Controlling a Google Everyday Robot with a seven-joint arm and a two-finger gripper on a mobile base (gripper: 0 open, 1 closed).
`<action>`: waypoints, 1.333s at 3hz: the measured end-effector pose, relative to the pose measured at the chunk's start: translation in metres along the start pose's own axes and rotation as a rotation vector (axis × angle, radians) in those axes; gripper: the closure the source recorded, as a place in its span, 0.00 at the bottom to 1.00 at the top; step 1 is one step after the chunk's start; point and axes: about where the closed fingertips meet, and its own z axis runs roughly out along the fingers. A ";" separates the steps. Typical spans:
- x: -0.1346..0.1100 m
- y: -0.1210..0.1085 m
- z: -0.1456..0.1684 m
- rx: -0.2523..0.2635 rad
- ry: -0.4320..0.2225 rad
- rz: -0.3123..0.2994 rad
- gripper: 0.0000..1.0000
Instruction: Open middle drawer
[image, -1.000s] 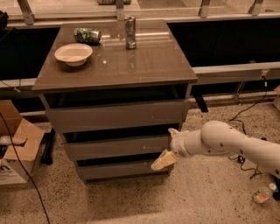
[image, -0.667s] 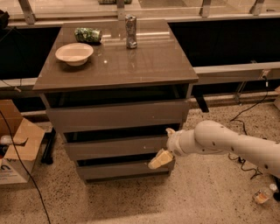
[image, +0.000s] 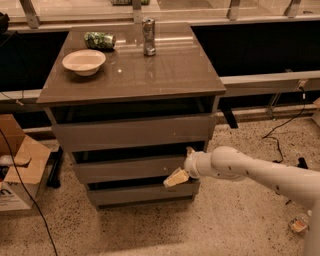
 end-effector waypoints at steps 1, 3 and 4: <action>0.011 -0.021 0.040 0.005 -0.036 0.021 0.00; 0.016 -0.052 0.104 -0.049 -0.020 0.042 0.18; 0.014 -0.053 0.103 -0.050 -0.015 0.040 0.41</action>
Offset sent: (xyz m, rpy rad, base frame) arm 0.1028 0.0136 -0.0842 0.0783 0.0038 -0.0104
